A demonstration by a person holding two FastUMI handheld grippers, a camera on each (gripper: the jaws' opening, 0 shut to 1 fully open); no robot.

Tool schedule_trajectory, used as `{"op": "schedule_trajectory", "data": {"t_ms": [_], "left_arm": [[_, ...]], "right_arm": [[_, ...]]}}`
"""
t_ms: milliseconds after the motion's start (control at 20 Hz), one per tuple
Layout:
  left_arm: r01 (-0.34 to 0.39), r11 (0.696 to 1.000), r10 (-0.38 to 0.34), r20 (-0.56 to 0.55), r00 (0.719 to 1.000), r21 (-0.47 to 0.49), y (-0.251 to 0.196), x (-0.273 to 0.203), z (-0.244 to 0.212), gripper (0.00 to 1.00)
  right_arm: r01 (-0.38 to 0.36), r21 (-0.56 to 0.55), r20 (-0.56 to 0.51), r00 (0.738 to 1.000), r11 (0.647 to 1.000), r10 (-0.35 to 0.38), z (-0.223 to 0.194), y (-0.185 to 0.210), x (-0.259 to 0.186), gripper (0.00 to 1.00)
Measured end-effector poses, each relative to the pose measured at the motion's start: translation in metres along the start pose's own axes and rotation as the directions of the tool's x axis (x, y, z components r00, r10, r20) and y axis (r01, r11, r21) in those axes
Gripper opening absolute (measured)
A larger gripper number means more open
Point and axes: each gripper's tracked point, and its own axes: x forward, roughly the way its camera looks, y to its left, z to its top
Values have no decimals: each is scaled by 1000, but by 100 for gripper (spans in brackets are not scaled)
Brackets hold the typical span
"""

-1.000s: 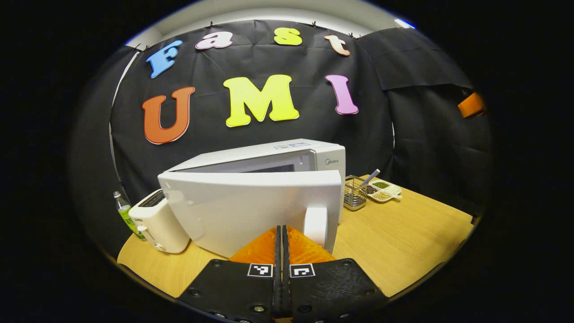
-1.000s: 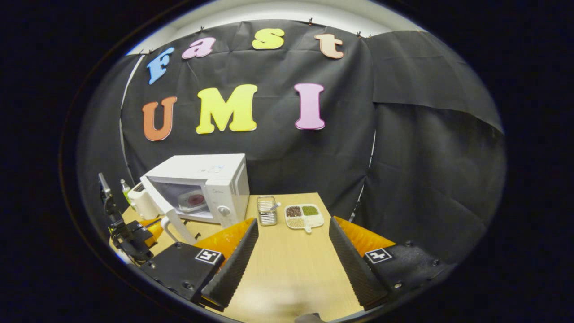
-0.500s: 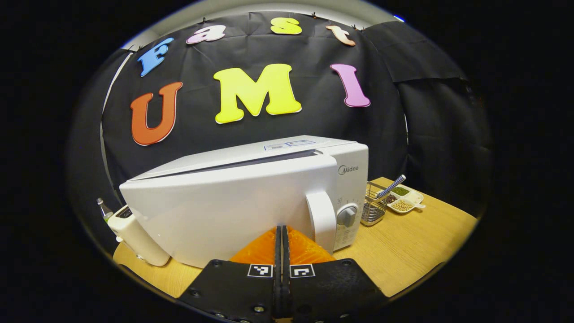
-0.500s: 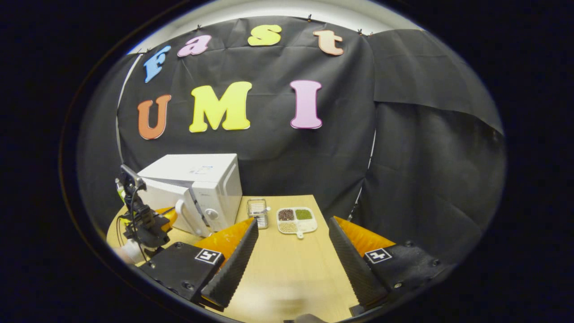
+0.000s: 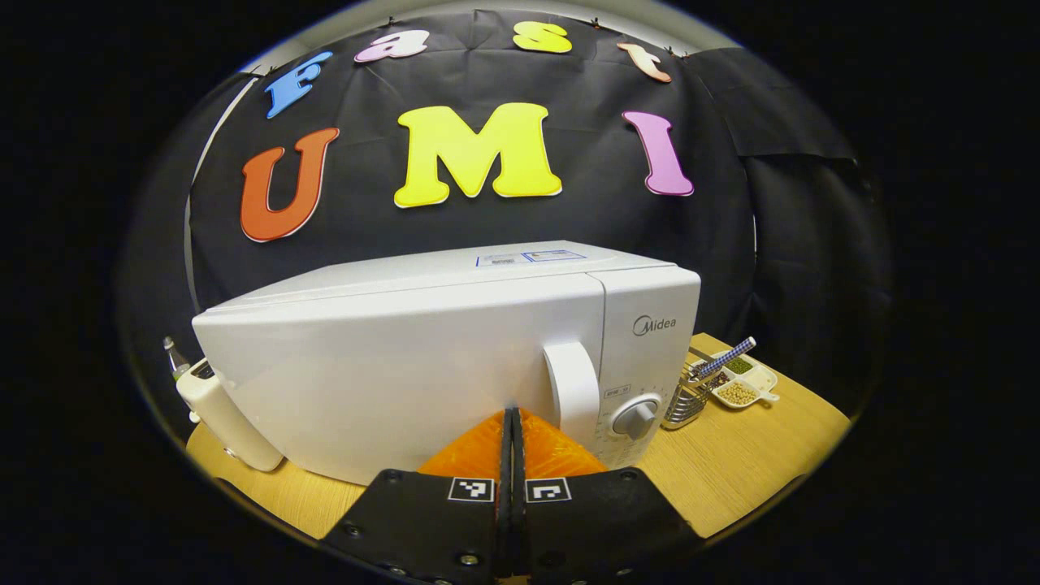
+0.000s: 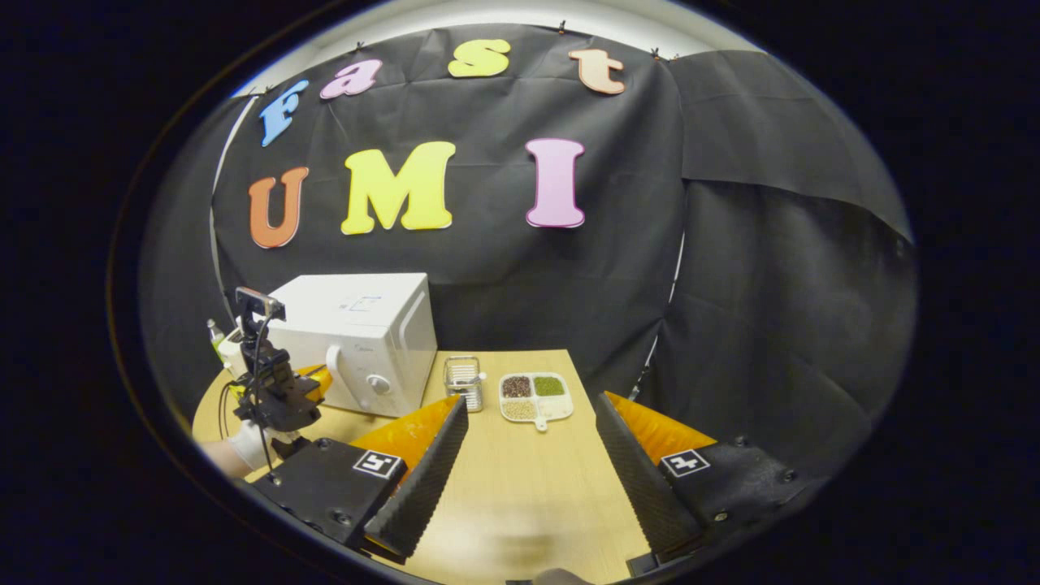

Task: Open the microwave oven with the left hand, put the food in, and close the microwave oven.

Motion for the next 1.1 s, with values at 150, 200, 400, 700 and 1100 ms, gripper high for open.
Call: {"op": "schedule_trajectory", "data": {"t_ms": [150,200,400,700,1100], "left_arm": [[-3,1000,3,-17,1000,-2,3,-12,-9,0],[-15,1000,15,-27,1000,7,6,-22,-16,0],[-13,999,19,-105,994,51,16,-69,-59,61],[-60,998,60,-36,998,12,40,-182,-27,96],[-141,990,141,161,977,-13,96,-327,75,96]], "right_arm": [[-9,2,5,1000,1000,9,0,4,-2,100],[-11,2,6,1000,1000,11,-1,5,-2,92],[-27,-15,8,1000,1000,27,-5,22,-8,100],[-81,-54,23,996,995,82,-23,73,-33,100],[-171,-48,115,978,984,176,-14,142,-94,92]]}}
